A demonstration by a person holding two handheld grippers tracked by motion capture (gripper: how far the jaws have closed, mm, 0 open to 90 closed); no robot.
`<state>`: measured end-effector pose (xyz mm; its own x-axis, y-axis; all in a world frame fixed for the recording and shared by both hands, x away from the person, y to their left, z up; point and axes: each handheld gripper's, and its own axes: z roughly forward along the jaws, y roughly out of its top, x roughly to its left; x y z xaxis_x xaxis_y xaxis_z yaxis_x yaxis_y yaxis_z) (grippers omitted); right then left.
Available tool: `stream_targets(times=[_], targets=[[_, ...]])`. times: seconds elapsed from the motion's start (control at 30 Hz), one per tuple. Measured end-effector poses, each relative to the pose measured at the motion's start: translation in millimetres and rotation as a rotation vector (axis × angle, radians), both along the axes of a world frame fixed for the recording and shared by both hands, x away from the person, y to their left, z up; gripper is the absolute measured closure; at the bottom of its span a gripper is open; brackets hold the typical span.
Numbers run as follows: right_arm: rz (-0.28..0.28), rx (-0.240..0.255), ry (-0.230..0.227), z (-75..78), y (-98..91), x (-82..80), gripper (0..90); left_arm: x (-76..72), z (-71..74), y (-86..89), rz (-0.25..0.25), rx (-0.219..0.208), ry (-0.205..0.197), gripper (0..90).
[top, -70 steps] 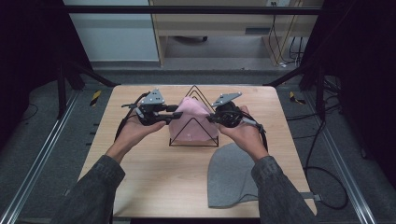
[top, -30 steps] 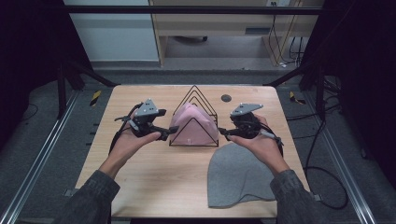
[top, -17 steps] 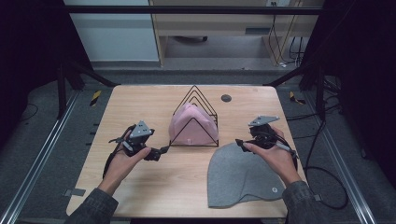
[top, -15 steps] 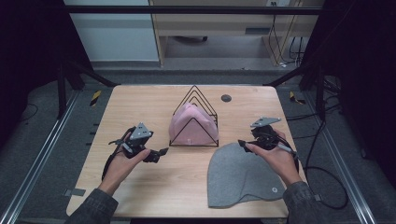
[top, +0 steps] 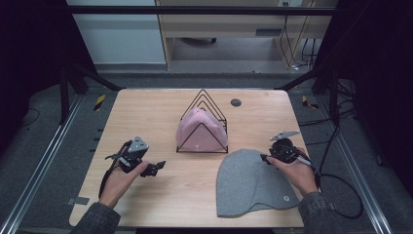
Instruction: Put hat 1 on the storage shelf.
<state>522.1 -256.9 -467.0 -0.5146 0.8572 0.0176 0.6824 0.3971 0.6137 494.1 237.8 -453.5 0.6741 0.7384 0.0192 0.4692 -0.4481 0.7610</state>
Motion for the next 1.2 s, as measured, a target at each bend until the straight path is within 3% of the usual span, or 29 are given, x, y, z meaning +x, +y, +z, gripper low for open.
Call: stream_targets(times=[0.33,0.43,0.47,0.5,0.53,0.57,0.6,0.63,0.7,0.77,1.2], targets=[[-0.01,-0.009,0.079,-15.3,-0.2,8.9,51.3,1.0,-2.1,2.2,0.01,0.006,0.011,7.9],[-0.007,-0.011,0.082,-16.0,-0.5,9.5,53.4,1.3,-2.2,1.8,0.006,0.009,0.011,7.9],[-0.006,-0.008,0.085,-15.5,-0.2,9.3,60.2,1.1,-2.2,1.5,0.008,0.006,0.011,7.9],[-0.006,-0.008,0.085,-15.5,-0.2,9.3,60.2,1.1,-2.2,1.5,0.008,0.006,0.011,8.0],[0.007,-0.006,0.089,-15.0,0.5,8.1,67.9,1.1,-2.2,1.6,0.009,0.007,0.011,8.0],[0.007,-0.006,0.089,-15.0,0.5,8.1,67.9,1.1,-2.1,1.7,0.01,0.009,0.01,8.0],[0.032,-0.005,0.087,-14.4,0.9,6.9,76.4,1.1,-2.0,1.8,0.011,0.01,0.01,8.0],[0.032,-0.005,0.087,-14.4,0.9,6.9,76.4,1.1,-2.0,1.8,0.011,0.01,0.01,7.9],[0.045,-0.009,0.077,-13.5,1.7,5.7,84.4,1.1,-1.9,1.8,0.012,0.007,0.011,8.0],[0.062,0.0,0.064,-10.7,2.4,3.9,86.8,1.3,-1.9,1.9,0.011,0.006,0.014,8.2],[0.155,0.037,-0.041,22.5,22.9,-24.7,87.7,-1.7,-1.6,-3.1,-0.017,-0.021,0.039,8.1]])
